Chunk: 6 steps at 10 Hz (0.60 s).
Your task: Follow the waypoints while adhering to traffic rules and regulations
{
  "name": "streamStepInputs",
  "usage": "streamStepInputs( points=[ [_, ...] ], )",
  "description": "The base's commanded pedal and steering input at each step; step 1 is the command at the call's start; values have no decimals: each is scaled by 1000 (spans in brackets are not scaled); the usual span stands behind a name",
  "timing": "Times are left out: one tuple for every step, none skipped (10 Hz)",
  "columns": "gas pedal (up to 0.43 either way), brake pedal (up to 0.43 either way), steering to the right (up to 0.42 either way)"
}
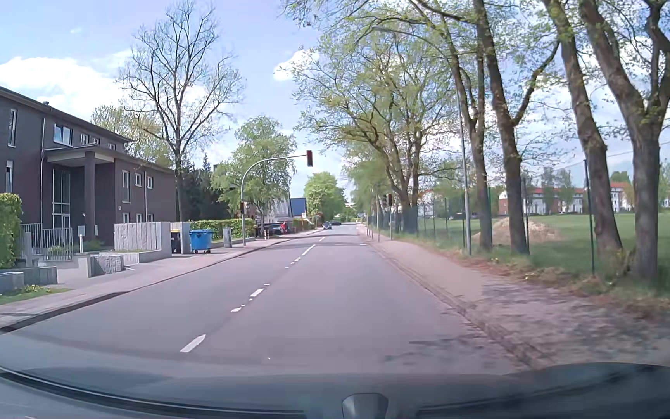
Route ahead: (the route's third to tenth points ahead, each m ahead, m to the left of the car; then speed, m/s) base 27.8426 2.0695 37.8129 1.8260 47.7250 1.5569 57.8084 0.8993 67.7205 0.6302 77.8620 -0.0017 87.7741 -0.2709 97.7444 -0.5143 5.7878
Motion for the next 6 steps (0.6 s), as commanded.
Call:
streamStepInputs(
  points=[
    [67, 0, -1],
    [67, 0, 0],
    [67, 0, 0],
    [67, 0, 1],
    [67, 0, 5],
    [67, 0, 7]
  ],
)
